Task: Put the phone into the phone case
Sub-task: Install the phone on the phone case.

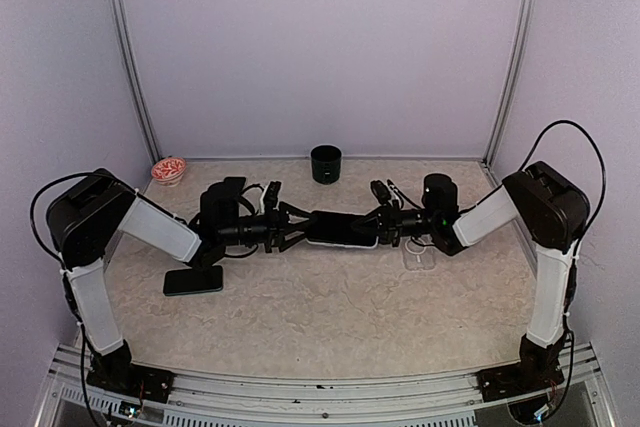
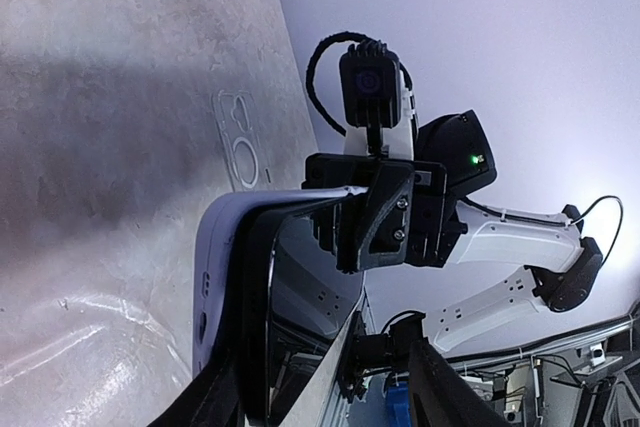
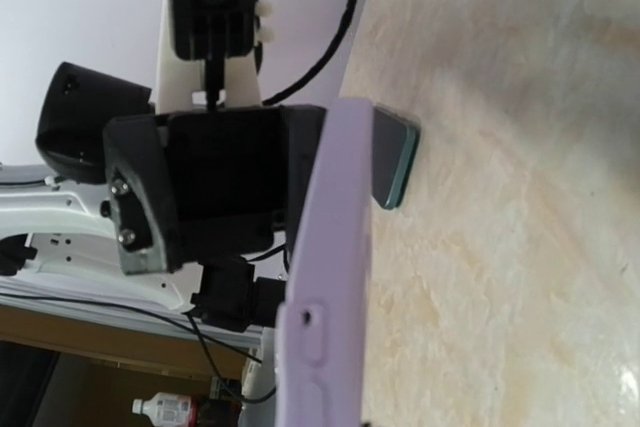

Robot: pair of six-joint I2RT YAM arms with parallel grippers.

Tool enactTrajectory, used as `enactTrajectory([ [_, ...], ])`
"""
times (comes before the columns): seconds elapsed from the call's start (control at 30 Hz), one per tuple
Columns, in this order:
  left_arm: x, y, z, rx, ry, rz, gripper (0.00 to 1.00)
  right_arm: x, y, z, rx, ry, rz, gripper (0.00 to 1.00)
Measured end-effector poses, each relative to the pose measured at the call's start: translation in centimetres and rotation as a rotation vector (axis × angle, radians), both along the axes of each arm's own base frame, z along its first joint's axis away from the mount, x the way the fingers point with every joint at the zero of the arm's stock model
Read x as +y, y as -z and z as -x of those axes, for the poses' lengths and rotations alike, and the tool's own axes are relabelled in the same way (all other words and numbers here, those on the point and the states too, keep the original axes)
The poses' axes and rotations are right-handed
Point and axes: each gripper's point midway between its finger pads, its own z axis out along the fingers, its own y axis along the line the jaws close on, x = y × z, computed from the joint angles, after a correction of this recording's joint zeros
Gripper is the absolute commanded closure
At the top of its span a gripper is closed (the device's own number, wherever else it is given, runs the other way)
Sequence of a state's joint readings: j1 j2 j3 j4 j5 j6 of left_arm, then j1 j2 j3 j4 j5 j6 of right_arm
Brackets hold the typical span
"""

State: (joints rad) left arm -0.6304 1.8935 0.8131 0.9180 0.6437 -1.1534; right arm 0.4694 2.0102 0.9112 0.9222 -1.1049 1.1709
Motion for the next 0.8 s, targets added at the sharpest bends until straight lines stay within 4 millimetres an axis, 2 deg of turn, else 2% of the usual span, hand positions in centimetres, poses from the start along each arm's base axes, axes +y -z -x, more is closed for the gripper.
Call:
enactTrajectory([
  [0.27, 0.8, -1.0, 0.0, -0.066, -0.006, -0.040, 0.45, -0.2, -1.1, 0.3, -0.037, -0.016, -0.018, 0.90],
  [0.4, 1.1, -0.5, 0.2, -0.074, -0.005, -0.061, 0.44, -0.5, -1.2, 0.9, -0.061, -0.040, -0.019, 0.90],
  [0.53, 1.8, -0.1, 0.4, -0.078, -0.010, -0.083, 0.44, -0.7, -2.5, 1.7, -0.131, -0.076, -0.033, 0.90],
  [0.67, 1.9, -0.6, 0.6, -0.107, -0.001, -0.084, 0.44, -0.8, -3.5, 2.5, -0.194, -0.109, -0.046, 0.90],
  [0.8, 1.8, -1.2, 1.0, -0.135, 0.023, -0.066, 0.44, -1.0, -3.5, 3.1, -0.218, -0.135, -0.049, 0.90],
])
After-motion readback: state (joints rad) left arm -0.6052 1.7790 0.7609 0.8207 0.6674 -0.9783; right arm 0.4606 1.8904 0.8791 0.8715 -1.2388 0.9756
